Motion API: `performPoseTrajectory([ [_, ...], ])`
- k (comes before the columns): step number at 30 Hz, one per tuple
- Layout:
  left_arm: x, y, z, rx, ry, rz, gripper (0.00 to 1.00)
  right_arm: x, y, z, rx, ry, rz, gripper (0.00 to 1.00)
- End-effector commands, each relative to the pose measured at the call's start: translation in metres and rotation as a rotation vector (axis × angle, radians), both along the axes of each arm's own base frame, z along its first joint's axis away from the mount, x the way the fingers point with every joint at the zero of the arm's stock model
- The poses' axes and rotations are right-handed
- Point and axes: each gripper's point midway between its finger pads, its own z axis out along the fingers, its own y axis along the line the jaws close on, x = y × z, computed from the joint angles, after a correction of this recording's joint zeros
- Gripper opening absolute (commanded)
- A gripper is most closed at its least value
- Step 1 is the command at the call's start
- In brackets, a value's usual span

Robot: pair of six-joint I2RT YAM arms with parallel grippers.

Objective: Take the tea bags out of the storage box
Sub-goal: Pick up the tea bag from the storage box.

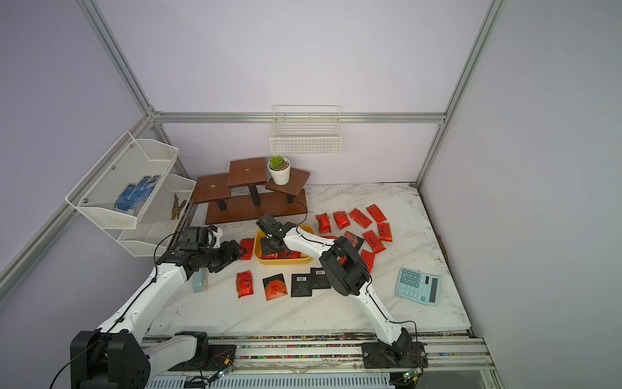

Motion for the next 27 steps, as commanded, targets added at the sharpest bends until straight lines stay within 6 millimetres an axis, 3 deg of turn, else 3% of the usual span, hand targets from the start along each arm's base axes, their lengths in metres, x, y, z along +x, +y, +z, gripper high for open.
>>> performPoseTrajectory([
  [1,0.006,-0.001,0.012,-0.007,-0.065,-0.022,0.74,0.003,-0.018,-0.001,-0.076,-0.035,-0.046,0.44],
  [11,0.007,-0.004,0.012,-0.018,-0.063,-0.032,0.74,0.012,-0.028,0.032,-0.05,-0.107,-0.074,0.26],
  [20,0.007,-0.007,0.019,-0.037,-0.073,-0.04,0.74,0.021,-0.042,0.083,0.011,-0.173,-0.101,0.24],
  [27,0.01,-0.009,0.024,-0.051,-0.081,-0.042,0.73,0.021,-0.074,0.128,0.057,-0.226,-0.137,0.23],
])
